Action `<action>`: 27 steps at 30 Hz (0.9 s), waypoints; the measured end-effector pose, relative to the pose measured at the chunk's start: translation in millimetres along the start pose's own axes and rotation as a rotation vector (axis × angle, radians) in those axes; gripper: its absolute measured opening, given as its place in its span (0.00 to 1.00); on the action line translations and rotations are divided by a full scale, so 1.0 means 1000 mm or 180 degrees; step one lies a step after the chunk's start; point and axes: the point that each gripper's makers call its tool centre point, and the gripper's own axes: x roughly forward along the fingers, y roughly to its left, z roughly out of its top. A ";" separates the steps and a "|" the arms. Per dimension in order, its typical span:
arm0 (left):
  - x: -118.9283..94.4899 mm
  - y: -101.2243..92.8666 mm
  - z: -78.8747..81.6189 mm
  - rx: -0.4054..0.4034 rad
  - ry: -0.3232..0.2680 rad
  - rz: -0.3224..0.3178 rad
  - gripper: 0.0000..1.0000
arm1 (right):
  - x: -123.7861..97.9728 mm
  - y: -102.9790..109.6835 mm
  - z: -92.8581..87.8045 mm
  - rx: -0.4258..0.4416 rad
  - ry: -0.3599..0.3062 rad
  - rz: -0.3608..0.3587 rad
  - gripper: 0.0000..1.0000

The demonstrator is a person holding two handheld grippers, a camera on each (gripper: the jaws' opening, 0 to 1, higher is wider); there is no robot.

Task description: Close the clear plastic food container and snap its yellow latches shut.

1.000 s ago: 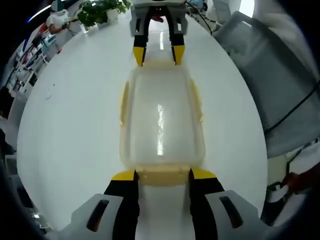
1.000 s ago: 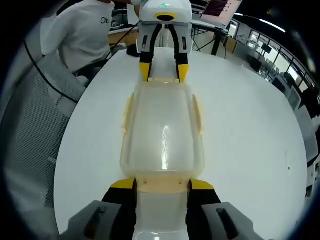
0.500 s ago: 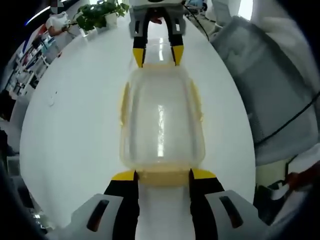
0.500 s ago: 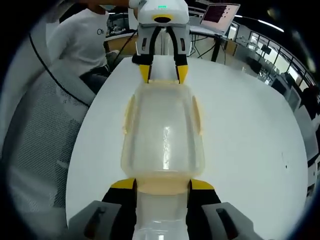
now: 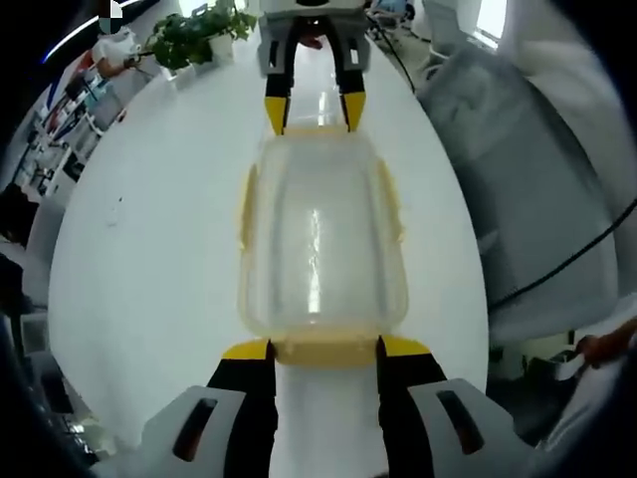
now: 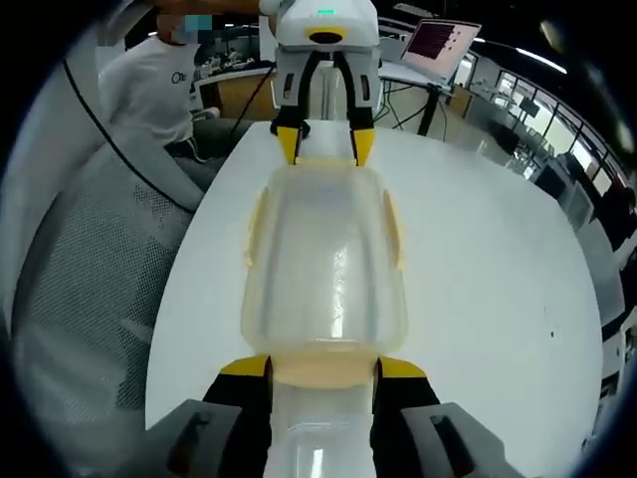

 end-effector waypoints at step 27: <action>-0.012 -0.002 0.070 0.0048 0.0022 0.0055 0.37 | -0.067 0.006 -0.031 -0.0028 -0.0054 -0.0031 0.36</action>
